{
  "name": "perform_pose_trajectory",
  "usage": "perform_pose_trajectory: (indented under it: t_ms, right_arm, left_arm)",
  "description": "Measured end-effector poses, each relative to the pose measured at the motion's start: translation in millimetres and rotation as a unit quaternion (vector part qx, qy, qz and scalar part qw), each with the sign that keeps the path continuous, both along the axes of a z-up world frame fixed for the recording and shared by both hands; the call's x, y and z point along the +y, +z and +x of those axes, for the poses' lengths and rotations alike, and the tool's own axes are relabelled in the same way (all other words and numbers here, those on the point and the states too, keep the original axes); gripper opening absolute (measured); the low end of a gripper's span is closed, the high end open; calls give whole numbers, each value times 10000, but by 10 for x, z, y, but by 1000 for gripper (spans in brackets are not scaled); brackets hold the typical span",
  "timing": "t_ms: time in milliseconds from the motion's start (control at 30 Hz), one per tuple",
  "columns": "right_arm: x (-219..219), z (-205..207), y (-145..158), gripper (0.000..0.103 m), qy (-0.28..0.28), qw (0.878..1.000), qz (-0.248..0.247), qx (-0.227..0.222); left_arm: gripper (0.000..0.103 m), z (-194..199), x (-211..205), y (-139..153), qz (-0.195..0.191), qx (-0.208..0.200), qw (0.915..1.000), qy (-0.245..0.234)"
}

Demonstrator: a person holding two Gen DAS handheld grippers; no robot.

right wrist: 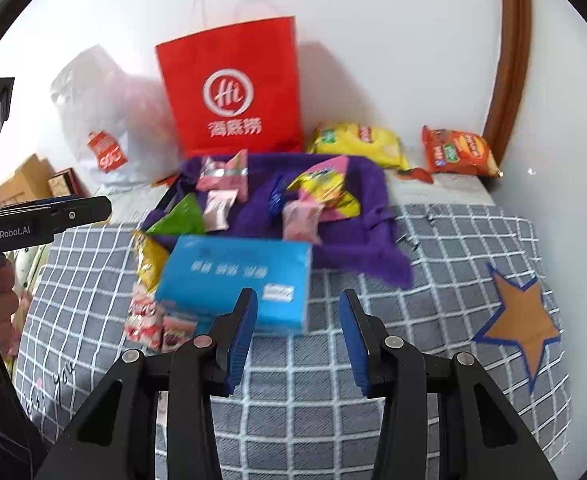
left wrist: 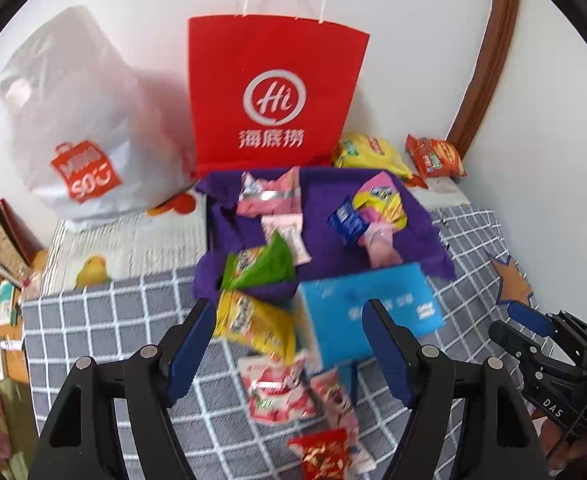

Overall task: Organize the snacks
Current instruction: 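Withdraw both grippers from the towel back toward the snack pile, then grasp the pink bear-print candy stick with right gripper while left grasps red-white bag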

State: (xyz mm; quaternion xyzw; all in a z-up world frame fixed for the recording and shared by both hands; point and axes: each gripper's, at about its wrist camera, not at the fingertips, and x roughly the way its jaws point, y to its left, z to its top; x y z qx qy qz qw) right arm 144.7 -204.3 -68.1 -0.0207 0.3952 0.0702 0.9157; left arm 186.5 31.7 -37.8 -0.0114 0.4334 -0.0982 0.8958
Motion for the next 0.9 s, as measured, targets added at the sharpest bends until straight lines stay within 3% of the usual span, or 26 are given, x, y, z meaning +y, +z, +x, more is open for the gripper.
perform_pose_trajectory:
  t_ms: [500, 900]
  right_arm:
    - [419, -276, -522, 43, 403, 9985, 138, 355]
    - [869, -143, -938, 43, 748, 9942, 111, 768]
  left_arm:
    - [74, -286, 670, -558, -14, 539, 9957, 755]
    - [74, -324, 872, -751, -23, 677, 9939, 870]
